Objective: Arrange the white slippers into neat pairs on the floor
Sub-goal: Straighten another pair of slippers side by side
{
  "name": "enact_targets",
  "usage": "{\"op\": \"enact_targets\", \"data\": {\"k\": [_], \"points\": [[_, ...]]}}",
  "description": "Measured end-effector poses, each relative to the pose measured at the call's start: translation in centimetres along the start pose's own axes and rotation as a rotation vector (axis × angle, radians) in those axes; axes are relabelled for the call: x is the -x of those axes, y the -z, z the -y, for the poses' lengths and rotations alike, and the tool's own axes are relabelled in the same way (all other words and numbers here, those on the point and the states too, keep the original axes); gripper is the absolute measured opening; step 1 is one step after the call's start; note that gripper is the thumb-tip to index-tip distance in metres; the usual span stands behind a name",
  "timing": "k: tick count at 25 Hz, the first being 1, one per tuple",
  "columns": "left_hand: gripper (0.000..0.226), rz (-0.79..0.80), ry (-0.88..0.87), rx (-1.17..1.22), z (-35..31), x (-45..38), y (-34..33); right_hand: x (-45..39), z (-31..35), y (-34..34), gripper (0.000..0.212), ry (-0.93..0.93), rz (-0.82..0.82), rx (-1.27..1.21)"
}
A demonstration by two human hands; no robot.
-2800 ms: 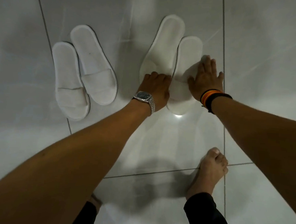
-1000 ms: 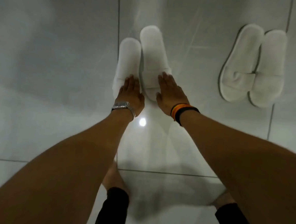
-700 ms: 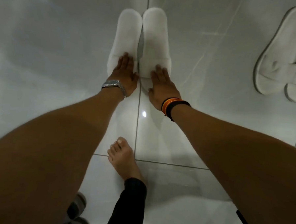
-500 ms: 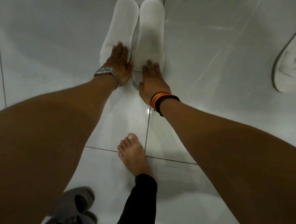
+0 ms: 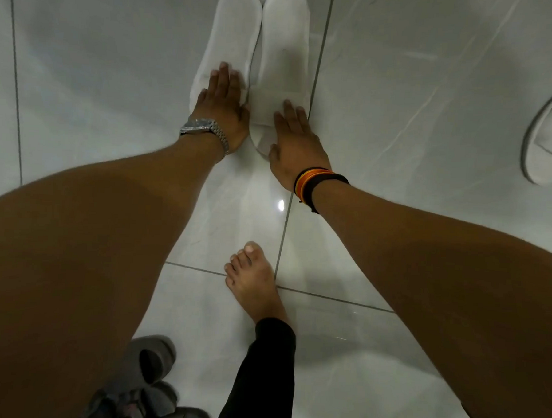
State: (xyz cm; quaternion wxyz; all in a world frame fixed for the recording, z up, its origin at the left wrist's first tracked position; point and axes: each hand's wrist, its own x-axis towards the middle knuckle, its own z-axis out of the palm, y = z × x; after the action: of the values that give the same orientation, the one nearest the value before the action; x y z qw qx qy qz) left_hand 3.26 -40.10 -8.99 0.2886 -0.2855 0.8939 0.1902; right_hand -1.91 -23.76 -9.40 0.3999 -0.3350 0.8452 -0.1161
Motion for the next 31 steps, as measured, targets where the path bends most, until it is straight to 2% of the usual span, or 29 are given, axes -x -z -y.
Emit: {"op": "enact_targets", "data": {"k": [3,6,13,16,18,22,24,27,31], "points": [[0.07,-0.101,-0.056,-0.054,-2.4,1.7,-0.3,2.3,-2.2,0.9,0.065,-0.023,-0.047,0.004],[0.069,-0.077,-0.128,-0.07,-7.5,2.8,-1.6,5.7,-7.1,2.4,0.065,-0.125,-0.088,0.005],[0.066,0.063,-0.429,-0.052,-29.6,3.9,-7.4,13.6,-25.9,9.9,0.072,-0.497,-0.353,-0.051],[0.066,0.124,-0.536,-0.041,-39.4,4.4,-10.4,17.2,-34.2,12.0,0.071,-0.621,-0.397,-0.078],[0.067,0.167,-0.547,-0.095,-44.6,4.1,-12.3,19.0,-39.0,12.8,0.071,-0.633,-0.343,-0.121],[0.068,0.225,-0.453,-0.134,-51.9,3.5,-16.0,22.0,-46.9,13.3,0.071,-0.548,-0.219,-0.168],[0.068,0.221,-0.436,-0.159,-54.9,3.9,-17.0,23.2,-49.9,13.8,0.069,-0.523,-0.252,-0.185],[0.067,0.306,-0.542,-0.176,-61.8,5.3,-18.5,26.5,-55.9,15.4,0.068,-0.63,-0.317,-0.23],[0.067,0.337,-0.529,-0.182,-64.8,5.1,-19.2,27.0,-58.7,16.5,0.066,-0.619,-0.35,-0.248]]}}
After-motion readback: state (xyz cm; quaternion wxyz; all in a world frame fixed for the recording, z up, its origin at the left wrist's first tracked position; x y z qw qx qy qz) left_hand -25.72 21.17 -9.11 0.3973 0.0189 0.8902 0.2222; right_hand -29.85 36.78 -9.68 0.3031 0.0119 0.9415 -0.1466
